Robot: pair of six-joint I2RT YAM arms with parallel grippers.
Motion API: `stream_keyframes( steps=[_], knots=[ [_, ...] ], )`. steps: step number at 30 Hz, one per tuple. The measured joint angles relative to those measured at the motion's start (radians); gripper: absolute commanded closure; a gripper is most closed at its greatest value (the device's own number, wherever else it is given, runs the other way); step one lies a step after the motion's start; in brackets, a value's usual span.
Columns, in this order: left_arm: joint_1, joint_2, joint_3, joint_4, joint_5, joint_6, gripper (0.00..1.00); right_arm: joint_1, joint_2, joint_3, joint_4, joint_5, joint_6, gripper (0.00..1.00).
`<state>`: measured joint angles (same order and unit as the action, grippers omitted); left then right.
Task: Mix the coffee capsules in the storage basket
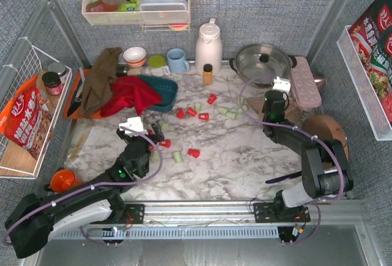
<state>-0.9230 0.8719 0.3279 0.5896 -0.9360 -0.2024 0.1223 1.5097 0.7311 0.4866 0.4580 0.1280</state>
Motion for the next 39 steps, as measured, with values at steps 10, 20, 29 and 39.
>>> stream_keyframes(
  steps=[10, 20, 29, 39],
  knots=[
    [0.010, -0.010, -0.010, -0.004, -0.004, 0.010, 0.01, -0.151, -0.054, -0.037, -0.067, 0.194, 0.087, 1.00],
    [0.010, -0.010, 0.014, -0.017, 0.004, 0.019, 0.01, -0.187, -0.093, -0.044, -0.095, 0.249, 0.138, 0.48],
    [0.011, -0.068, 0.014, -0.075, 0.004, 0.016, 0.01, -0.164, -0.228, -0.020, -0.203, 0.218, 0.175, 0.02],
    [0.016, -0.101, 0.046, -0.206, -0.037, -0.063, 0.01, 0.065, -0.378, 0.040, -0.278, 0.277, 0.010, 0.01]
  ],
)
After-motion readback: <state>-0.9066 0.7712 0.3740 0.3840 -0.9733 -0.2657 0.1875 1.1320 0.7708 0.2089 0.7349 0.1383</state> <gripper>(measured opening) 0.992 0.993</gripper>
